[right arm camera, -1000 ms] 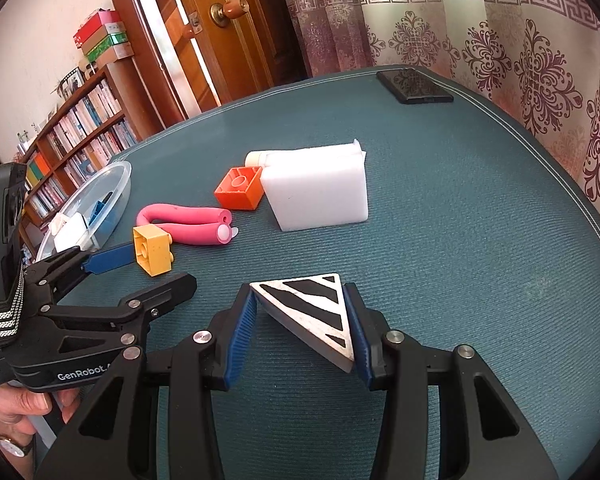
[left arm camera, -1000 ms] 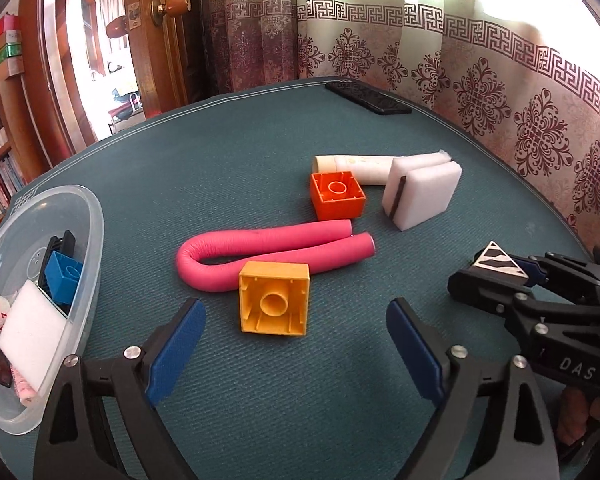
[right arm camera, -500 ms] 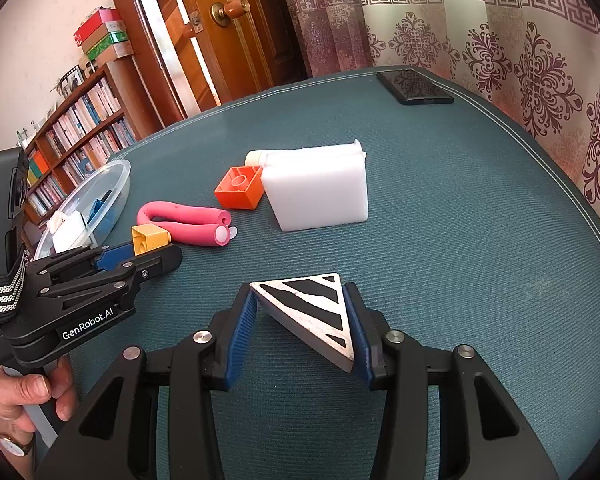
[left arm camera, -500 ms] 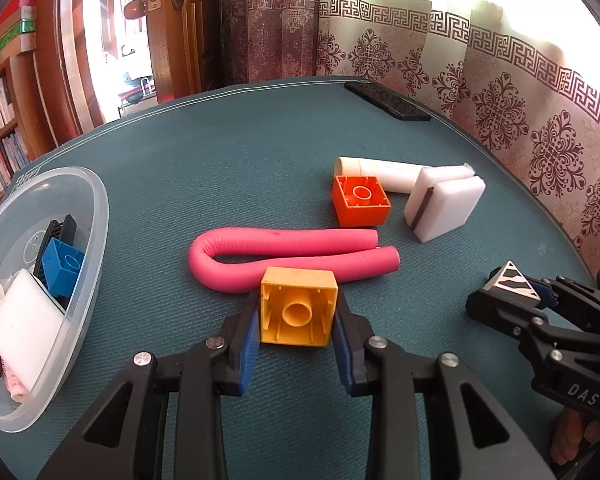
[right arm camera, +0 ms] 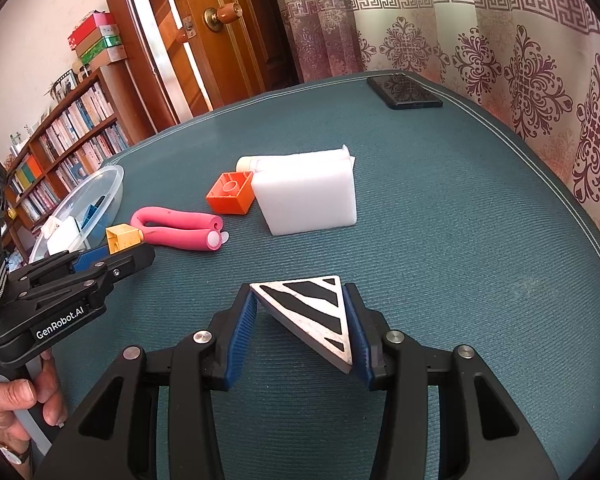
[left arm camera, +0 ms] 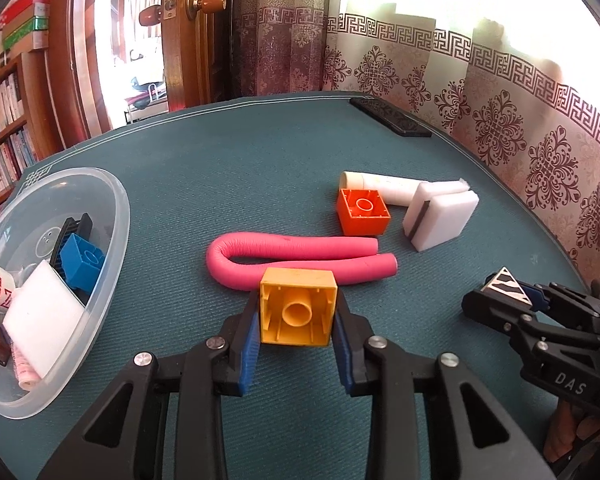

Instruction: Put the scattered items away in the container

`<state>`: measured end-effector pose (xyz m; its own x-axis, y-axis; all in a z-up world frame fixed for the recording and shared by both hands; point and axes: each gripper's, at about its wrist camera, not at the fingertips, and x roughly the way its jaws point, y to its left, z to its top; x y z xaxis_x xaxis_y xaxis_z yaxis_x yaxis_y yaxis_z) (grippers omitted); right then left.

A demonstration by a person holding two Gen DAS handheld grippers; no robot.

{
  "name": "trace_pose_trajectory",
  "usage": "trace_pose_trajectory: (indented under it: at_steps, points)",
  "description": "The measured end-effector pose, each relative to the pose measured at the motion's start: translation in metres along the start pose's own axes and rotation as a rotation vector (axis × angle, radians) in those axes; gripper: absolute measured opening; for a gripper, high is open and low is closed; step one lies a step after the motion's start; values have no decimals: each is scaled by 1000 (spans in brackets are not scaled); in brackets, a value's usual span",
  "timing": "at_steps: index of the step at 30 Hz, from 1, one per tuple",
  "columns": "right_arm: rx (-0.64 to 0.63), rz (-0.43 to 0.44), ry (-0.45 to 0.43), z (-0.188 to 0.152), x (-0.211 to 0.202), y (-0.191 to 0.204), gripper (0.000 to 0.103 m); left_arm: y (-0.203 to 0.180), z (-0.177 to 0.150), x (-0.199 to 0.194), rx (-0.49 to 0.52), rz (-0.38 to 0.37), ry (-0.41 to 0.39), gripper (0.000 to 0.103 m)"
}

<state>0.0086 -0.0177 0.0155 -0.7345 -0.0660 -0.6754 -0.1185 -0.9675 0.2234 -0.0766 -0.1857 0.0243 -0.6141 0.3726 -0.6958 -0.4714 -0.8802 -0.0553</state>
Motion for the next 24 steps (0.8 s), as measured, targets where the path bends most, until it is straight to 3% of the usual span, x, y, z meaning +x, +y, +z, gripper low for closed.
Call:
trace_pose_trajectory:
  at_steps: [15,24]
  points:
    - [-61,-7,-41,9,-11,22,46,14,8,-25,-32,47,-76,36]
    - [-128,22,-64,23,-12,51,31,24,14,-38,-59,75,-119,36]
